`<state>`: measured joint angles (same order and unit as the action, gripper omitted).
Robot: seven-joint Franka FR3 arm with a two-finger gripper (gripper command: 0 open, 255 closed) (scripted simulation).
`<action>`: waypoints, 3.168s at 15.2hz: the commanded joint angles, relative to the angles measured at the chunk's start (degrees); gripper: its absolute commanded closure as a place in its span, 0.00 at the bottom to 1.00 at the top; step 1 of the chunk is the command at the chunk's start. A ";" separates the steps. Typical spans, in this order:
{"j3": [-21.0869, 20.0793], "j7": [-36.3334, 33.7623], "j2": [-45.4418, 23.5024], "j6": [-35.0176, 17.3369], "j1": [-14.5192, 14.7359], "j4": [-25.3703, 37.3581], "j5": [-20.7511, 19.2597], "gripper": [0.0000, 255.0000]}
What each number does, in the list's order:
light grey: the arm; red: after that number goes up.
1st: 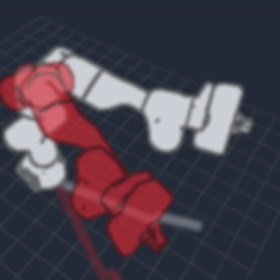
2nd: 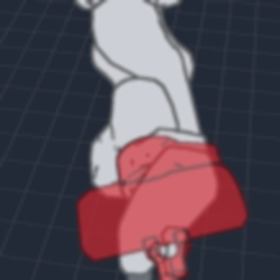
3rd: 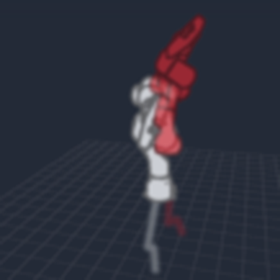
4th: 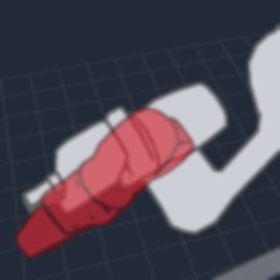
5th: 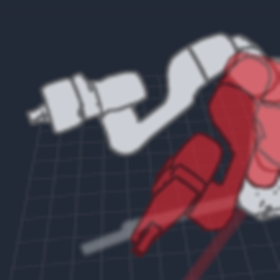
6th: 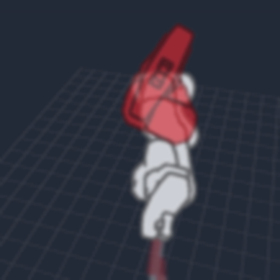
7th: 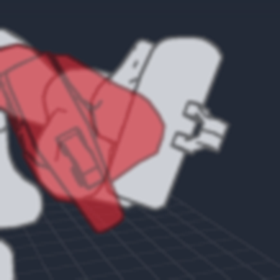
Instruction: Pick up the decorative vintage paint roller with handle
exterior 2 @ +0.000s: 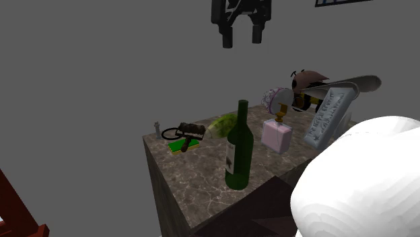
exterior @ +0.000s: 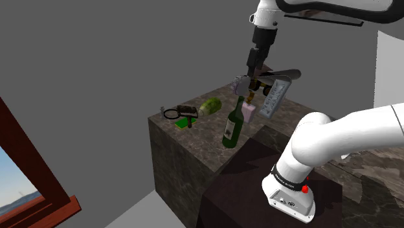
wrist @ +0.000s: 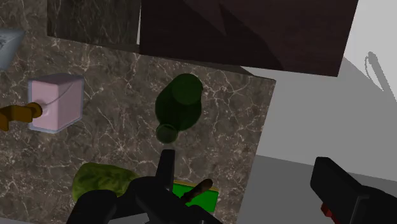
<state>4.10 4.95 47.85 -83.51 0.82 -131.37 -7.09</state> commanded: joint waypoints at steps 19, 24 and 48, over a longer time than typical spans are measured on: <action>12.54 18.18 -27.07 -35.29 4.79 -5.50 -1.30 0.00; 15.09 24.82 -38.07 -43.30 6.61 -2.25 2.22 0.00; 7.80 50.71 -85.22 -57.13 1.67 30.11 22.10 0.00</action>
<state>12.07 55.47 -36.71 -140.23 2.63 -101.54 14.84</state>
